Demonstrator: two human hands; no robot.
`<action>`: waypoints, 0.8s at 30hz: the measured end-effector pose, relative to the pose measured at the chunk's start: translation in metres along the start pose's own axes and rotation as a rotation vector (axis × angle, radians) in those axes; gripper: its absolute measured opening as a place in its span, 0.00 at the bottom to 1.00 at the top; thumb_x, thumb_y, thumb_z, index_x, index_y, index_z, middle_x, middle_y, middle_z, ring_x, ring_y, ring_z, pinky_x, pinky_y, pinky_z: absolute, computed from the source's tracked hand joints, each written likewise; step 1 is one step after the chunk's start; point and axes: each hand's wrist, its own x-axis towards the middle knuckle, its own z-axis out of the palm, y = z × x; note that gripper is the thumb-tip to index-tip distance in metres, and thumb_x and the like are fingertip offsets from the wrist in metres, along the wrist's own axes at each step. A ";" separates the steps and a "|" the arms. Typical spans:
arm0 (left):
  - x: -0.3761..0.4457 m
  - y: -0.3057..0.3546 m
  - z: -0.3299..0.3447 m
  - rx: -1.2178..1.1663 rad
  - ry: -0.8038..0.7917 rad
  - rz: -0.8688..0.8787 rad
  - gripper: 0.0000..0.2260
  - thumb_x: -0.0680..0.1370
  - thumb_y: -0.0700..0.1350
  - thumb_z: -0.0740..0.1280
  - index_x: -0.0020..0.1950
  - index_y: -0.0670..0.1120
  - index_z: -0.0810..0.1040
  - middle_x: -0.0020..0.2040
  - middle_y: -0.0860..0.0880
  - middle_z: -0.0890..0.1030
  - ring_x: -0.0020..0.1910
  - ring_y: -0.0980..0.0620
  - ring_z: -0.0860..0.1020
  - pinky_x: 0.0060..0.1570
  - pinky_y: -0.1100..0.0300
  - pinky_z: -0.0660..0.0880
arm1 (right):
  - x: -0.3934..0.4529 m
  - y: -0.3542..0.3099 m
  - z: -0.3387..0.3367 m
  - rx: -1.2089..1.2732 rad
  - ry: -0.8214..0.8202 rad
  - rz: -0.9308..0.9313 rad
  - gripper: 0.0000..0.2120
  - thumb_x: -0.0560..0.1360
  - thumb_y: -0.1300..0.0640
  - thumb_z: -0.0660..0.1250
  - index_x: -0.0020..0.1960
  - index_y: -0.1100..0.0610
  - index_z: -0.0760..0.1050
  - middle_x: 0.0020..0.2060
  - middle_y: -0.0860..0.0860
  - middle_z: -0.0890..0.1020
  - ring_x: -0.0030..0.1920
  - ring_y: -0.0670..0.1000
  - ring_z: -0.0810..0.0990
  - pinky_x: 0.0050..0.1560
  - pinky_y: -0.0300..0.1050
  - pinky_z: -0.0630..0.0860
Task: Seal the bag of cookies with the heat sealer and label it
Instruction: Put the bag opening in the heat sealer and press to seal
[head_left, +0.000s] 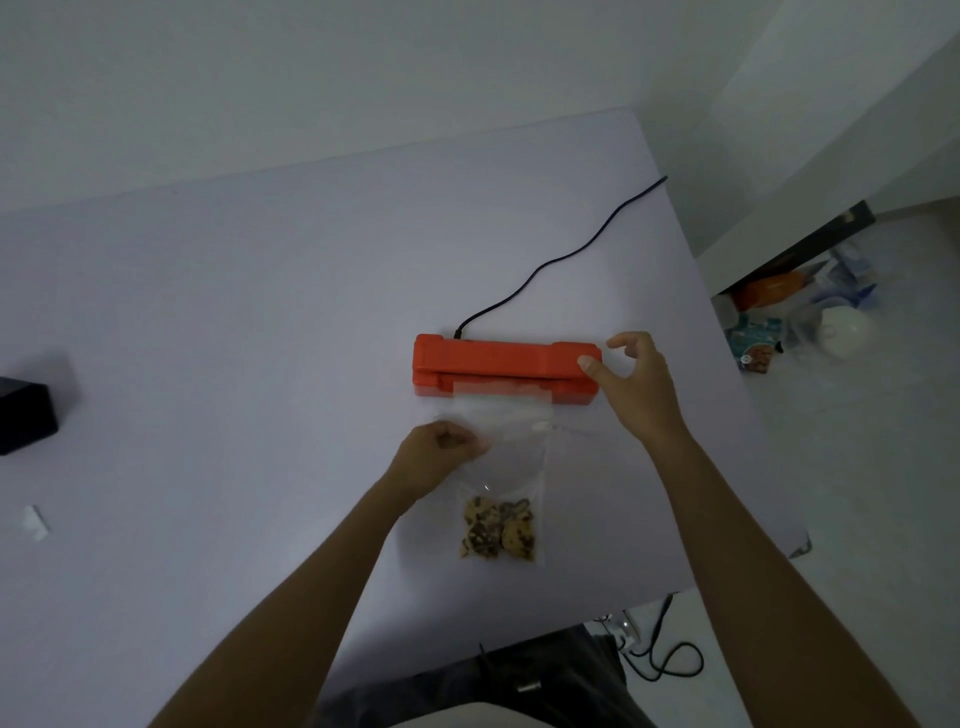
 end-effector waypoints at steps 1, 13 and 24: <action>0.000 -0.007 -0.002 0.037 -0.019 -0.008 0.11 0.71 0.49 0.74 0.49 0.44 0.82 0.46 0.50 0.83 0.47 0.53 0.80 0.51 0.60 0.76 | 0.002 0.001 -0.001 0.010 -0.011 0.027 0.23 0.71 0.47 0.73 0.60 0.54 0.69 0.63 0.56 0.70 0.64 0.52 0.69 0.55 0.43 0.65; 0.001 -0.017 -0.015 0.415 -0.084 0.064 0.06 0.72 0.47 0.73 0.44 0.45 0.84 0.41 0.52 0.82 0.39 0.59 0.76 0.36 0.71 0.68 | 0.015 0.011 -0.005 0.000 -0.066 0.149 0.28 0.67 0.39 0.74 0.58 0.49 0.65 0.65 0.55 0.70 0.65 0.57 0.69 0.64 0.55 0.69; 0.001 -0.023 -0.012 0.444 -0.054 0.068 0.06 0.71 0.46 0.74 0.44 0.43 0.85 0.40 0.51 0.82 0.37 0.59 0.76 0.34 0.71 0.68 | 0.012 0.007 -0.008 -0.024 -0.089 0.201 0.32 0.65 0.34 0.72 0.61 0.48 0.65 0.64 0.55 0.71 0.62 0.58 0.72 0.63 0.59 0.72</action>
